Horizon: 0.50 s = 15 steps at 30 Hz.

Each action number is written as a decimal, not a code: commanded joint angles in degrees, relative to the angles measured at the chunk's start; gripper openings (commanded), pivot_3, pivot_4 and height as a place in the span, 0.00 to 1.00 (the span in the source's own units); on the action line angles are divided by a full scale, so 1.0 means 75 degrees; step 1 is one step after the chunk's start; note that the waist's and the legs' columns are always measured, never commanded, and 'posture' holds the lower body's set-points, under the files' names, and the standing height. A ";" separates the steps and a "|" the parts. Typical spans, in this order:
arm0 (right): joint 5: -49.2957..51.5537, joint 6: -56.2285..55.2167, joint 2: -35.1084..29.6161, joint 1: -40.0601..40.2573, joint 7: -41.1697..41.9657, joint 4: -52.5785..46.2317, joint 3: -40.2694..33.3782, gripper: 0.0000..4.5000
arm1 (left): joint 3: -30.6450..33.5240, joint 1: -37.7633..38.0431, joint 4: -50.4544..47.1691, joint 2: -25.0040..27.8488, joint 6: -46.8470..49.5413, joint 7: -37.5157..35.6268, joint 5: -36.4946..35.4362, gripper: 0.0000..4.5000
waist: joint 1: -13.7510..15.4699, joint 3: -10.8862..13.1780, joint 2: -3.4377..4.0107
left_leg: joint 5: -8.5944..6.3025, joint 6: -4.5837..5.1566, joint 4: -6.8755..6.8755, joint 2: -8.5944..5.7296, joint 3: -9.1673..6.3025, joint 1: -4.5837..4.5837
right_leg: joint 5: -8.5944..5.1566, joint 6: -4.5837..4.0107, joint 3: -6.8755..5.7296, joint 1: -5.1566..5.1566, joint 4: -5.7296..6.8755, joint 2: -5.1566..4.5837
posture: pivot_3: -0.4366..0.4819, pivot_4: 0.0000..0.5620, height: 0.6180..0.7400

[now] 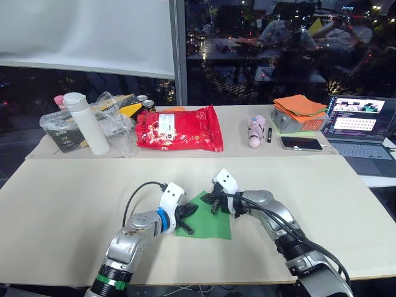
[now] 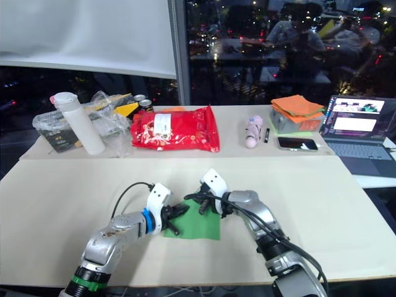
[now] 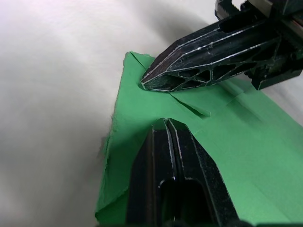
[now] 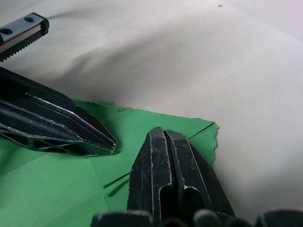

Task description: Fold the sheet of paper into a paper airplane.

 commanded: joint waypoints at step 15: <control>-0.0500 -0.0725 0.0247 -0.0619 -0.0152 0.0766 -0.0170 0.00 | 0.0036 0.0126 -0.0205 0.0141 0.0221 0.0227 -0.0280 0.01 | -0.0017 0.0000 0.0002 | 0.0000 0.0000 -0.0001 0.0000 0.0000 -0.0004 | 0.0000 -0.0001 0.0000 -0.0004 0.0000 0.0000 | 0.48 0.27 0.93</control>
